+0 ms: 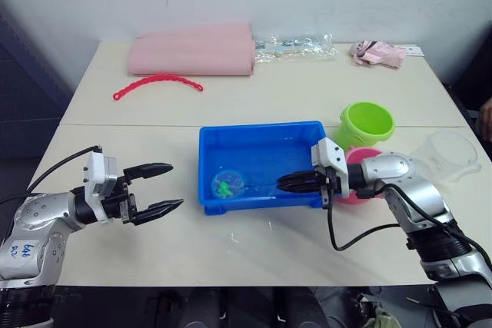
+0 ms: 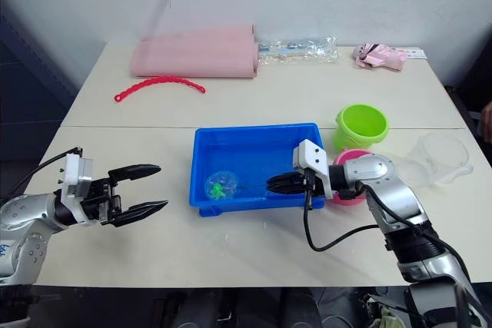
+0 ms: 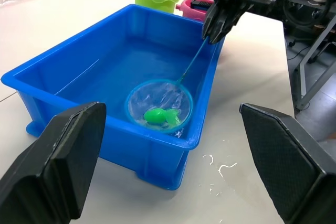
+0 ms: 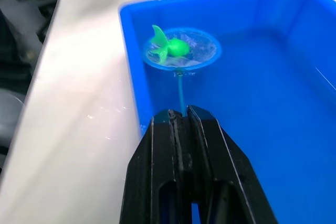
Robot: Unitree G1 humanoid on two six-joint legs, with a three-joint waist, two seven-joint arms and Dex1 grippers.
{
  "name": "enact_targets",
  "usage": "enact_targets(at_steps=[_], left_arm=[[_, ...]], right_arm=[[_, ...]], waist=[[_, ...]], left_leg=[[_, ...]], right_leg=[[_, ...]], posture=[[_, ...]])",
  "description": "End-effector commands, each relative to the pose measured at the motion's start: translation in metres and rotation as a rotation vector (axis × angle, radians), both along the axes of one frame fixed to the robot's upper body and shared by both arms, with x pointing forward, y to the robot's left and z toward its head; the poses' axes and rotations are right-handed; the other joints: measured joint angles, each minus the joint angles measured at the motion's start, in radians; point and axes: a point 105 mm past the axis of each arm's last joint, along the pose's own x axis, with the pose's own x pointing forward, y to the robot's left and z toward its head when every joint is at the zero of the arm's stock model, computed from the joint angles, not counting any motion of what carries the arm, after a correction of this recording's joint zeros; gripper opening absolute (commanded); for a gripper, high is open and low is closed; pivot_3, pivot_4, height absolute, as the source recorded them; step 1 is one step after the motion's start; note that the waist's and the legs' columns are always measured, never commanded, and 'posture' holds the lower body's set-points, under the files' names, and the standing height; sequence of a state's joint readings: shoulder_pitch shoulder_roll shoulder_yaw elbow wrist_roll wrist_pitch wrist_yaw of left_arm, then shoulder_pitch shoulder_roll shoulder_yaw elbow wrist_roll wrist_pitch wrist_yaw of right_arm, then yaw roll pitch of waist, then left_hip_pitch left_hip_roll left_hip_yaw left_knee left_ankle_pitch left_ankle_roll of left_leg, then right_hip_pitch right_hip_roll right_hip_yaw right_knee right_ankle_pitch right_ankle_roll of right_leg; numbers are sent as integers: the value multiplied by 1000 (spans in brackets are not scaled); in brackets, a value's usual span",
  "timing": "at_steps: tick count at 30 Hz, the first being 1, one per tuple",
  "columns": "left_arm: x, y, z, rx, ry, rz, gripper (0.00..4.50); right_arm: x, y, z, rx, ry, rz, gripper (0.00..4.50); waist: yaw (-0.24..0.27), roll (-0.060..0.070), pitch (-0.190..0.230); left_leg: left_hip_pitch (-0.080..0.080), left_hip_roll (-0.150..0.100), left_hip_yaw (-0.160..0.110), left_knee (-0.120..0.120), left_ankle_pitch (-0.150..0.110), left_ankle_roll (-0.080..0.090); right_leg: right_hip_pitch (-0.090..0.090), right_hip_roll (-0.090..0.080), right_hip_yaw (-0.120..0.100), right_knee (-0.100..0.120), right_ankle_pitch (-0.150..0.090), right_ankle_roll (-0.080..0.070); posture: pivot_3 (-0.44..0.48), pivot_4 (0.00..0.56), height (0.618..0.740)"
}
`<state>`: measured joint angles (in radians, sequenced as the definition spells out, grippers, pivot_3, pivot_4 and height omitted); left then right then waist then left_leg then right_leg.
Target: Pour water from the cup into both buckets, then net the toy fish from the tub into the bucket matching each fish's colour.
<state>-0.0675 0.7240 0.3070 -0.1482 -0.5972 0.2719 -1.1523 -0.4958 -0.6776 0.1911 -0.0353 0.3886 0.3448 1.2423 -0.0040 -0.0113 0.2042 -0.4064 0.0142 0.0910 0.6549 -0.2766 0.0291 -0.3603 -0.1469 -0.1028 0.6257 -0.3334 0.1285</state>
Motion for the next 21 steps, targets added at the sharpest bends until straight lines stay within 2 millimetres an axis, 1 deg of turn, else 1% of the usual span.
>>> enact_targets(at_steps=[1, 5, 10, 13, 14, 18, 21], left_arm=[[1, 1, 11, 2, -35, -4, 4422], [3, -6, 15, -10, -43, -23, 4422], [9, -20, 30, -92, -66, -42, 4422], [15, -28, 40, -161, -48, -43, 4422], [15, -30, 41, -171, -43, -43, 4422], [22, -46, 46, -202, -47, -84, 4422], [26, -56, 49, -221, -52, -111, 4422]], right_arm=[[-9, -3, 11, 48, 3, 17, 0], [-4, -11, 15, 70, -14, -38, 0], [-3, -29, 21, 106, -66, -137, 0], [-5, -38, 23, 114, -110, -196, 0], [-5, -39, 23, 115, -117, -205, 0], [-13, -54, 22, 130, -134, -310, 0], [-19, -63, 26, 156, -154, -366, 0]], waist=[[0, 0, 0], [0, 0, 0], [3, 0, 0], [6, 0, 0], [5, 0, 0], [4, 0, 0], [4, 0, 0]], left_leg=[[0, 0, 0, 0, 0, 0], [0, 0, 1, -2, 0, 0], [0, 0, 1, -2, 0, 0], [0, 0, 1, -2, 0, 0], [0, 0, 1, -2, 0, 0], [0, 0, 1, -2, 0, 0], [0, 0, 1, -2, 0, 0]], right_leg=[[0, 0, 0, 0, 0, 0], [-1, 0, 0, 0, 0, 0], [-1, 0, 0, -1, 0, 0], [-1, 0, 0, 0, 0, 0], [-1, 0, 0, 0, 0, 0], [0, 0, 0, 0, 0, 0], [-1, 1, 0, 0, 0, 0]], posture=[[0, 150, 740], [0, 150, 740], [0, 150, 740], [0, 150, 740], [0, 150, 740], [0, 150, 740], [0, 150, 740]])
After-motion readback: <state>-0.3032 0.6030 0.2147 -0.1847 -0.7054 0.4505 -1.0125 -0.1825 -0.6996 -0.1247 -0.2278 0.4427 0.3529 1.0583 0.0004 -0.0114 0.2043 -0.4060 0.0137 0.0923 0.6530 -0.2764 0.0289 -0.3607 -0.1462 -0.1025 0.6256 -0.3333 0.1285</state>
